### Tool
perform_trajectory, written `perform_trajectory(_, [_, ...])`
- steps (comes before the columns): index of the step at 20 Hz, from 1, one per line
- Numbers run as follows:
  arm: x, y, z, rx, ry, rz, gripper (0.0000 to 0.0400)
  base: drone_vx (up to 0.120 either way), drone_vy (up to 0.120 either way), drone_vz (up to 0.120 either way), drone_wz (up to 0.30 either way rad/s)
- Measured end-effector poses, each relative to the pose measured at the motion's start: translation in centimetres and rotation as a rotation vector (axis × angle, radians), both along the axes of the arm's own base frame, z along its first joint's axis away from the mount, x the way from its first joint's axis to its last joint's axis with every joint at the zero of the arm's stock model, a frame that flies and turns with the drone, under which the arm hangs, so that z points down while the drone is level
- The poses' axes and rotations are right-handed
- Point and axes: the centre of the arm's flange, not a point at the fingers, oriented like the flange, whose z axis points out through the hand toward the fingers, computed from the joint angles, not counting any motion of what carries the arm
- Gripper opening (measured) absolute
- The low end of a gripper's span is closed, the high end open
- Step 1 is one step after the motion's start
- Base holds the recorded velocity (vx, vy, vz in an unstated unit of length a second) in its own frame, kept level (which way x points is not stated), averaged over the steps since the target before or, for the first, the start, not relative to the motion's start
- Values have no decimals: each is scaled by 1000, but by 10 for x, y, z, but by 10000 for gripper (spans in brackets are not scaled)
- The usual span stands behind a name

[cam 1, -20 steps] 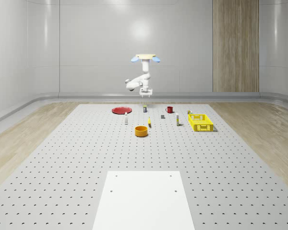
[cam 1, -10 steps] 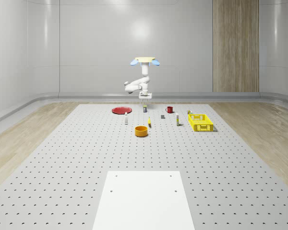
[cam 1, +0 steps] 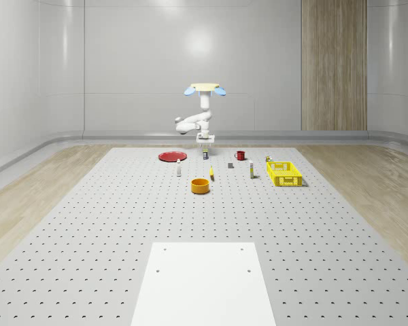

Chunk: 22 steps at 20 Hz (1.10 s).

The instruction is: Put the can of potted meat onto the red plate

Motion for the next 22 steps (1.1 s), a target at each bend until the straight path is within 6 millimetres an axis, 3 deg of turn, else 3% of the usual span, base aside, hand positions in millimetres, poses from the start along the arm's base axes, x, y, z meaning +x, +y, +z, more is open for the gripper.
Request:
perform_trajectory(11, [0, 0, 28, 0, 0, 0, 400, 0, 0, 0, 0])
perform_trajectory(22, [17, 0, 49, 0, 0, 0, 400, 0, 0, 0, 0])
